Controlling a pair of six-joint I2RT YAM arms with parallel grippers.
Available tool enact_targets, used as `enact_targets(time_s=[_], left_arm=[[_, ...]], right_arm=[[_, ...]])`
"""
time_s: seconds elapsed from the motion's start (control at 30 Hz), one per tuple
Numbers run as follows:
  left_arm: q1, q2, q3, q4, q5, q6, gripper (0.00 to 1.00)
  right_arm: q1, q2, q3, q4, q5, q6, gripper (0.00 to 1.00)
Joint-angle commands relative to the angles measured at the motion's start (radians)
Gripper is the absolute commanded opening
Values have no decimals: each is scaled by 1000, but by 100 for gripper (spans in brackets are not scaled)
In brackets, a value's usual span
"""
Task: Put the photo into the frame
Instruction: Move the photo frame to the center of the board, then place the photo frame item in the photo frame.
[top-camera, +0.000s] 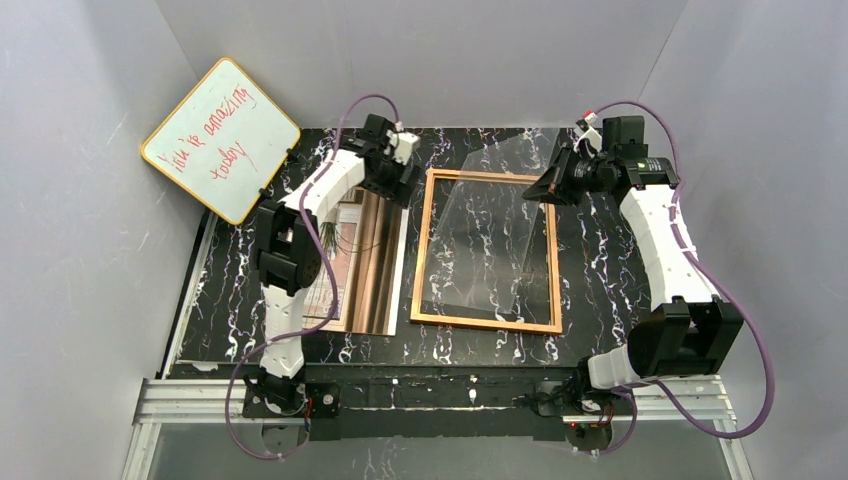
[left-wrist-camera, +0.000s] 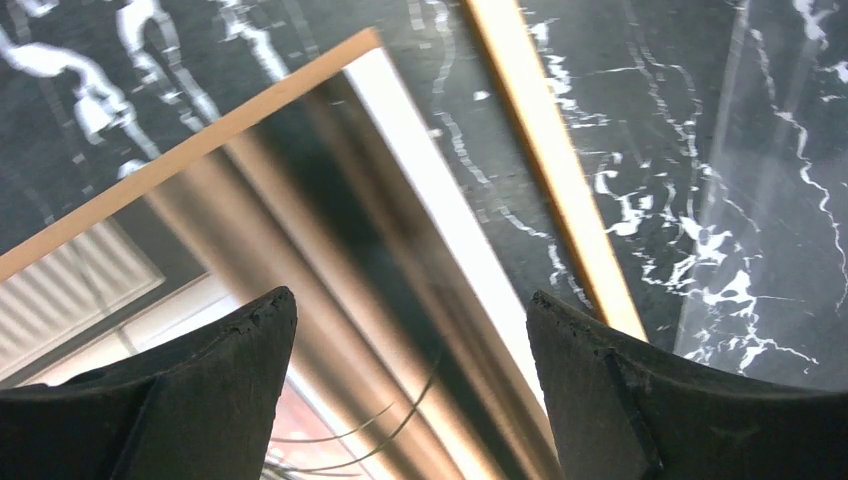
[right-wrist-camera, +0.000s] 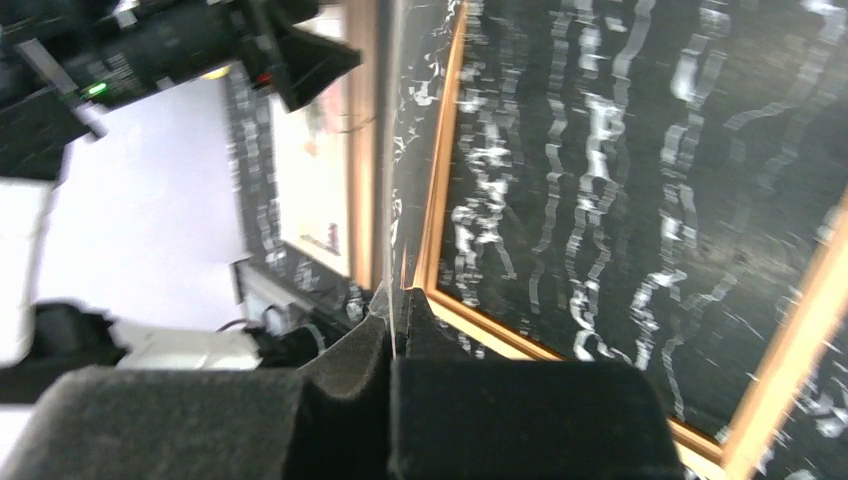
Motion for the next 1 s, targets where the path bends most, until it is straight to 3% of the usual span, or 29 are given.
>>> enact_targets(time_s=[0.0,0.07,0.13,0.37,0.73,0.97], left_arm=[[75,-95,14,-52,44,-29,84],[106,-101,1,-51,25,-24,84],[129,-110,-22,-48,12,-14,84],[132,-144,-164,-30,27,21,83],[49,-181,-364,15,-41,87,81],[-3,-168,-407,45,-132,117,80]], right_arm=[[7,-10,55,169,-367,66,1],[6,-30,10,289,-486,139,1],[7,-39,-29,342,-511,155,1],[6,86,-107,157,-305,-44,1],[8,266,-195,186,-110,-135,2],[8,325,-229,233,-42,-106,31]])
